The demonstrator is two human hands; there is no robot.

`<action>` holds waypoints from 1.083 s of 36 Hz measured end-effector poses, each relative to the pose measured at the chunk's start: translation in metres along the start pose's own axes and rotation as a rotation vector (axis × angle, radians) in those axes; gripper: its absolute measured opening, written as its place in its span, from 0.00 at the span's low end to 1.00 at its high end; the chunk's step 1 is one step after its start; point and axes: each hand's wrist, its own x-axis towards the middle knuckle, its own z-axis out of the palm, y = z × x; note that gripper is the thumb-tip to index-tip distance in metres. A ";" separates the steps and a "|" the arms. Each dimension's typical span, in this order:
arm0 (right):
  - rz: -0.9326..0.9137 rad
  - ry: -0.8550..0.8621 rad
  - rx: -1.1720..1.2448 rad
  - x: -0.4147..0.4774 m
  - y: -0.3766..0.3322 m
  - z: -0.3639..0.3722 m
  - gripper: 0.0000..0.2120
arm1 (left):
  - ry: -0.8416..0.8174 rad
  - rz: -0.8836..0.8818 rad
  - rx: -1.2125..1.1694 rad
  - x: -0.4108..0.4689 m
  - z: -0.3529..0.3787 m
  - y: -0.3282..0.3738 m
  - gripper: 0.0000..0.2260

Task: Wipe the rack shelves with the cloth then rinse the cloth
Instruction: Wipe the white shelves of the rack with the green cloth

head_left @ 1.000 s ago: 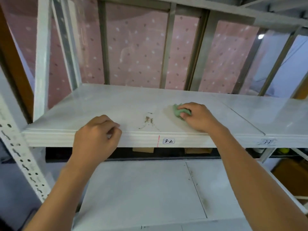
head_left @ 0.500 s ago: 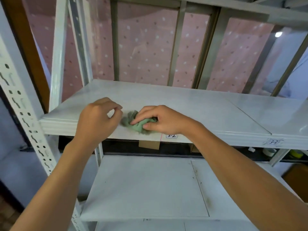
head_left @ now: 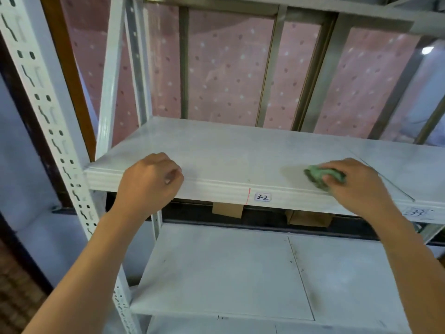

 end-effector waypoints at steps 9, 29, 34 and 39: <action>0.213 -0.089 -0.189 0.007 -0.021 0.004 0.09 | 0.009 0.064 0.024 -0.020 -0.006 -0.017 0.10; -0.577 -0.055 0.217 -0.009 -0.408 0.140 0.11 | 0.298 -0.044 0.309 -0.059 -0.071 -0.100 0.13; -0.635 -0.035 0.237 -0.008 -0.402 0.142 0.11 | 0.313 -0.042 0.233 -0.065 -0.075 -0.108 0.13; -0.700 -0.066 0.205 -0.010 -0.382 0.129 0.12 | 0.255 0.058 0.097 -0.056 -0.060 -0.104 0.11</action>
